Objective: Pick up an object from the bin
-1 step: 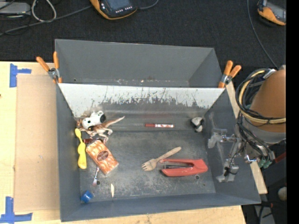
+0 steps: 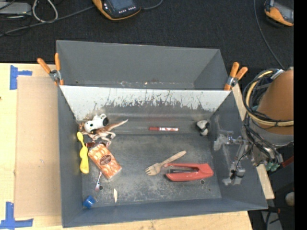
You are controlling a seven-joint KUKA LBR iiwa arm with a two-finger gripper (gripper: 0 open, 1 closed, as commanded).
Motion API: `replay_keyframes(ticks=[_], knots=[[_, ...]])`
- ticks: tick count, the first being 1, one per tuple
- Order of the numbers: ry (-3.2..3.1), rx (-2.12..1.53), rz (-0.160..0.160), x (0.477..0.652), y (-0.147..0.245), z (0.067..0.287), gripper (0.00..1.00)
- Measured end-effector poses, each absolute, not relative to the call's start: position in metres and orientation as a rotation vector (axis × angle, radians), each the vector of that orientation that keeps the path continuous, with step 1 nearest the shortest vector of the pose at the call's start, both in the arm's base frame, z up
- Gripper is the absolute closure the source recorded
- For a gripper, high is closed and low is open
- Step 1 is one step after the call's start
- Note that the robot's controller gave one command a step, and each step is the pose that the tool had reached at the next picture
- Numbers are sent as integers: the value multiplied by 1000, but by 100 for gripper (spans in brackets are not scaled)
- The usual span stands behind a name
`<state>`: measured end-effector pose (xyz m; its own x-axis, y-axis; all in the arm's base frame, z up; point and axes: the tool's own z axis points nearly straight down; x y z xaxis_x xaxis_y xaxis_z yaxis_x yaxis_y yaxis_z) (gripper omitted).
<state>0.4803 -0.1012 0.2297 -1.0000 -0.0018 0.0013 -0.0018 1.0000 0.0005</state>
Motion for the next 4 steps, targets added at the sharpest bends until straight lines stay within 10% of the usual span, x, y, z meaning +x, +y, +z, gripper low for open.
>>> replay_keyframes(ticks=[1,4], knots=[[-3144,-5,0,504,-99,142,0],[-3140,111,-1,512,-69,67,0]])
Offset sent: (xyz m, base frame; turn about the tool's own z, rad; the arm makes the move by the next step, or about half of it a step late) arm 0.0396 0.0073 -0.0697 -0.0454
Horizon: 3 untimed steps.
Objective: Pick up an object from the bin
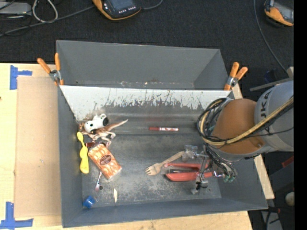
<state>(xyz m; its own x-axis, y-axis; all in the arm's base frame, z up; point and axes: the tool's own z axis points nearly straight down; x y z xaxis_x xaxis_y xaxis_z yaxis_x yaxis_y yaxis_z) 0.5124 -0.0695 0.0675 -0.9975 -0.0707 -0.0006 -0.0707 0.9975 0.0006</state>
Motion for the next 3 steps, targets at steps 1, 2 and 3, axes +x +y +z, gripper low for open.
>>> replay_keyframes(ticks=[1,2,3], knots=[[3115,-407,2,521,-69,70,100],[3115,-408,2,521,-69,70,100],[3125,-409,7,517,-68,112,100]])
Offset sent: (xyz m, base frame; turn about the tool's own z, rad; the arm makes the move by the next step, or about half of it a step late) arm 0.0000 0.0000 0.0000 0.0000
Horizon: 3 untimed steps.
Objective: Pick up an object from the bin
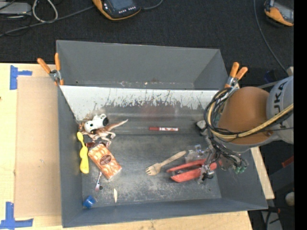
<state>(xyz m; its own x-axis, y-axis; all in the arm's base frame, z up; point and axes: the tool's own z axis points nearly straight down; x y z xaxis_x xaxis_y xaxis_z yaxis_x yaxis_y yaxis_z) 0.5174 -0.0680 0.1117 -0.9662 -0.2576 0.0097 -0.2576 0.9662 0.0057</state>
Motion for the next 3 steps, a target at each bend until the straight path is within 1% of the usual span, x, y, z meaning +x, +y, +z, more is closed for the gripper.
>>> replay_keyframes(ticks=[1,3], knots=[[-3111,405,-4,519,-68,147,100],[-3107,403,-6,519,-67,193,100]])
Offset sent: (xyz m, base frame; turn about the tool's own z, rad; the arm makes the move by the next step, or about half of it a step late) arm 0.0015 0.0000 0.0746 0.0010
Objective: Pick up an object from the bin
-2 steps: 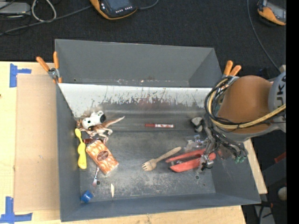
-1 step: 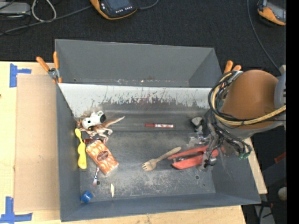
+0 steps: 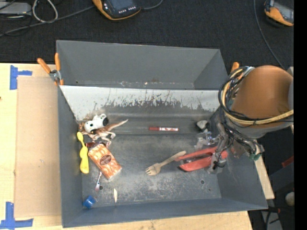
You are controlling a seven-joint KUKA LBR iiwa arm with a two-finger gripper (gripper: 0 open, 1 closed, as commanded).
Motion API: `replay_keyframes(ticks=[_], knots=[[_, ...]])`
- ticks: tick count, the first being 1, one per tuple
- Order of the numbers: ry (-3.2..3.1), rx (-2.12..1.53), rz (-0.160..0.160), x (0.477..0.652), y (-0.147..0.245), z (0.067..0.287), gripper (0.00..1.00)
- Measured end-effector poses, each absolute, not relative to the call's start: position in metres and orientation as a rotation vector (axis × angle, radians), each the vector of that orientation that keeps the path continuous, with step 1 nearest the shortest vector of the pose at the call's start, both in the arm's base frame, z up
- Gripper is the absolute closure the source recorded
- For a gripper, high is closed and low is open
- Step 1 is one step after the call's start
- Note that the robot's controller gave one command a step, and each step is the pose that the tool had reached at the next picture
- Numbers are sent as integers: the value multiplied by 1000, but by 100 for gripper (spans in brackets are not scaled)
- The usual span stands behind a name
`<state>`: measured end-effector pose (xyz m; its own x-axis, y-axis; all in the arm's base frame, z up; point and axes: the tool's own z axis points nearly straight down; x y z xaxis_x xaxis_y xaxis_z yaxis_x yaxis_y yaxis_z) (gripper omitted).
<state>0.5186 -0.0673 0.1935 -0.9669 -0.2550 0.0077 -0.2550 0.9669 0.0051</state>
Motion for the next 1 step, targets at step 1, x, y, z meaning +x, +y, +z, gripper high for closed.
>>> replay_keyframes(ticks=[1], knots=[[-3110,402,-5,519,-67,227,100]])
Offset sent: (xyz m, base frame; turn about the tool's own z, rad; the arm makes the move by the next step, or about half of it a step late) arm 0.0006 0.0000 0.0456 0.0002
